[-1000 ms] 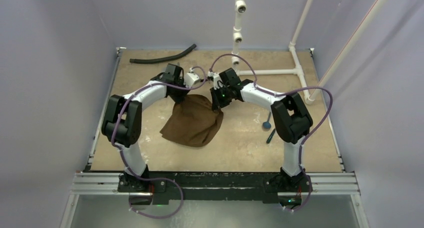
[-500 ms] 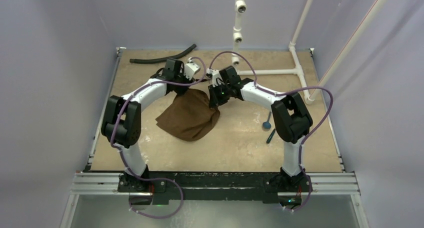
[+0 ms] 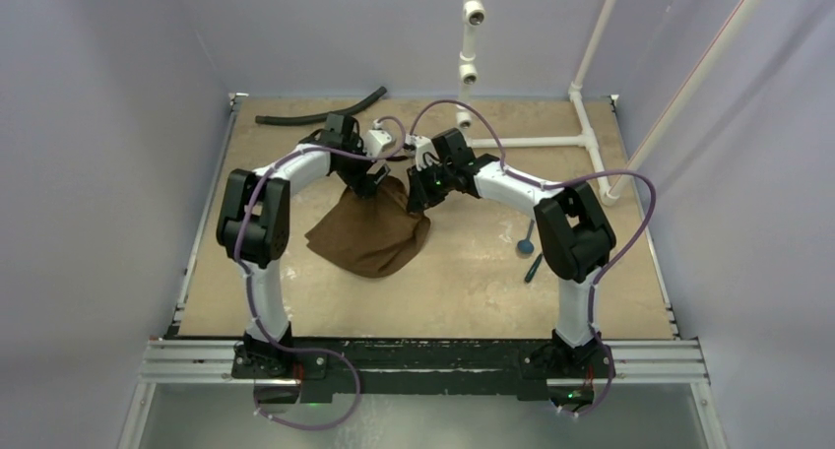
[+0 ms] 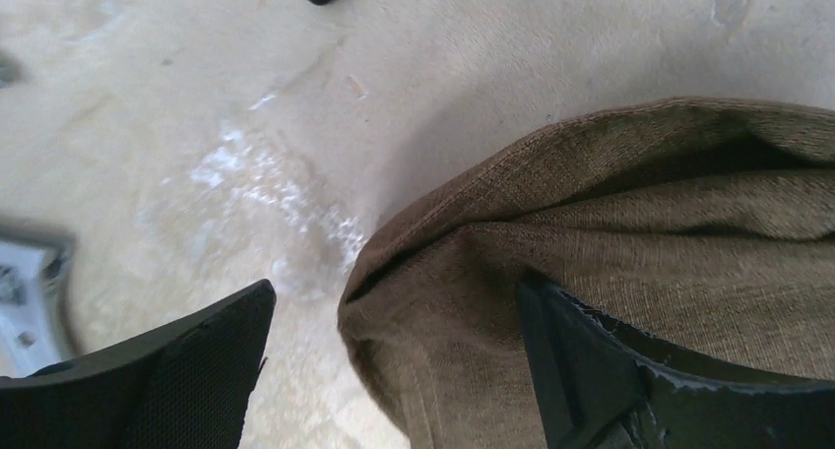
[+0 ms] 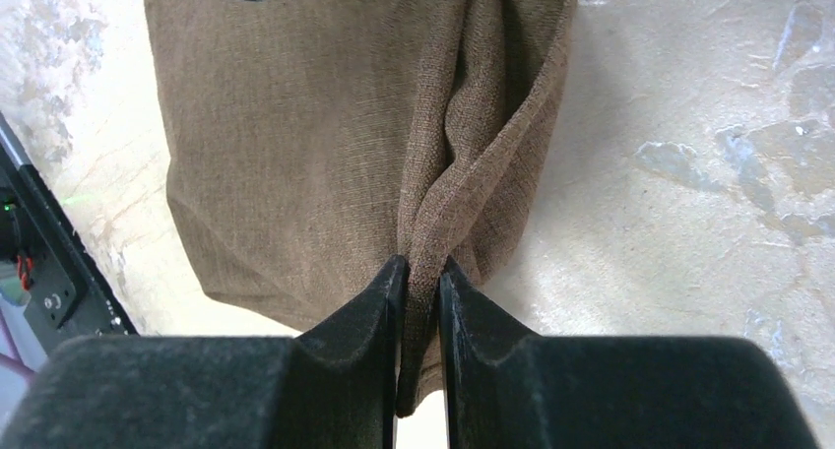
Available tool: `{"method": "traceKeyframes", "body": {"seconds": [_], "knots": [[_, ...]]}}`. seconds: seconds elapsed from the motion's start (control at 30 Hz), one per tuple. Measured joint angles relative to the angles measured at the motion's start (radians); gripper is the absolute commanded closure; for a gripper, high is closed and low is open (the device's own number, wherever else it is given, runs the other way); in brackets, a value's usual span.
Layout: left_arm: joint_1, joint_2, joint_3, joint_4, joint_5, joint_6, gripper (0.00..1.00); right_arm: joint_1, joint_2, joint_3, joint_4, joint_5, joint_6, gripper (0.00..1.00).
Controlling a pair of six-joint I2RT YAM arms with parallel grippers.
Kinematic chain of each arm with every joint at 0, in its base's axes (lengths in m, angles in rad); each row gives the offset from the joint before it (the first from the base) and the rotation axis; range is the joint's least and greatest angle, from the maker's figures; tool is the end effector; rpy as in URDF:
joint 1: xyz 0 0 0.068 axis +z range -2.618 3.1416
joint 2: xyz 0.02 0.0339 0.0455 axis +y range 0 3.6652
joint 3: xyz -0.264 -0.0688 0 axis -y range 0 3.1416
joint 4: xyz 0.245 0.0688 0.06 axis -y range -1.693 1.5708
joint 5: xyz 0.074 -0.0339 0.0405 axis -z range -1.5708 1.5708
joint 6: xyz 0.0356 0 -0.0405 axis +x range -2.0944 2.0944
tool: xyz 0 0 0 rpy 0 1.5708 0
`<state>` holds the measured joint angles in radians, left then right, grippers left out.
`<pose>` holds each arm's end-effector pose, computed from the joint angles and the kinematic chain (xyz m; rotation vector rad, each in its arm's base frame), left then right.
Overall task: Fold the napkin into a case and place the utensils inside
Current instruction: Turn over the upper triangle folded napkin at the center of the board.
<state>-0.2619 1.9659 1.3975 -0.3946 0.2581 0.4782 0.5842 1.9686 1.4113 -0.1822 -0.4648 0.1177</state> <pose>0.4056 -0.1181 0.1868 0.9996 2.2953 -0.2380 0.3583 0.2560 0.2069 -0.7878 2.2460 0.8853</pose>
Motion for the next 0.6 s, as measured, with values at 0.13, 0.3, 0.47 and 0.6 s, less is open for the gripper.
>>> {"method": "traceKeyframes", "body": {"seconds": [0.13, 0.3, 0.47, 0.6], "knots": [[0.0, 0.096, 0.061, -0.055, 0.047, 0.026, 0.29, 0.0, -0.008, -0.01, 0.006, -0.027, -0.014, 0.82], [0.008, 0.13, 0.109, -0.108, 0.129, 0.065, 0.98, 0.0, -0.022, -0.012, 0.007, -0.054, -0.032, 0.84], [0.022, 0.16, 0.166, -0.182, 0.189, 0.111, 1.0, 0.0, -0.035, -0.013, 0.007, -0.058, -0.041, 0.86], [0.039, 0.158, 0.172, -0.221, 0.207, 0.121, 1.0, 0.0, -0.054, -0.015, 0.005, -0.059, -0.043, 0.9]]}}
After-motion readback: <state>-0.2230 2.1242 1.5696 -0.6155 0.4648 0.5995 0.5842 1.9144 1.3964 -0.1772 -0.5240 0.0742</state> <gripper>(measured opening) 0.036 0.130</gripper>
